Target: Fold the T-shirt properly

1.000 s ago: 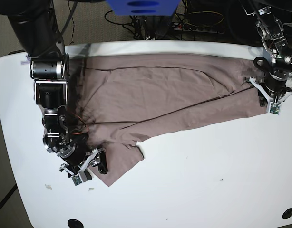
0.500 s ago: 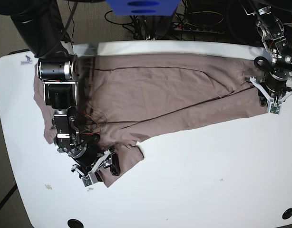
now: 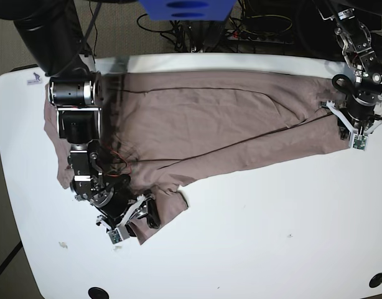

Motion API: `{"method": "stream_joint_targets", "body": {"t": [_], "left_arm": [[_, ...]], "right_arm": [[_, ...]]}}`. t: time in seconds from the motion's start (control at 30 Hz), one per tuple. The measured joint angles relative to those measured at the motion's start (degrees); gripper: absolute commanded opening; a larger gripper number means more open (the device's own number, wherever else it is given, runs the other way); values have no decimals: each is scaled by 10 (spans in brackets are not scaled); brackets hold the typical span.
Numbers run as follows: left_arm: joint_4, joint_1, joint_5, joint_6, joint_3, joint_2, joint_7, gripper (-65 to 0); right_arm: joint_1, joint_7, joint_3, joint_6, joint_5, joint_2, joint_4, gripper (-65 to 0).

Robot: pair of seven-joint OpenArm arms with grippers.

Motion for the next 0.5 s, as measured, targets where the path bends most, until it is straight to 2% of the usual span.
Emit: {"method": "stream_joint_targets", "body": {"t": [0.03, 0.1, 0.37, 0.43, 0.5], "left_arm": [[0, 0, 0, 0, 0, 0, 0, -548], [0, -1, 0, 0, 0, 0, 0, -542], [0, -3, 0, 0, 0, 0, 0, -542], [0, -3, 0, 0, 0, 0, 1, -542], [0, -3, 0, 0, 0, 0, 2, -542]], "right_arm": [[0, 0, 0, 0, 0, 0, 0, -310], [0, -1, 1, -2, 0, 1, 0, -383], [2, -2, 4, -9, 4, 7, -3, -604], [2, -1, 4, -10, 4, 8, -5, -646], [3, 1, 4, -10, 4, 9, -6, -647]]}}
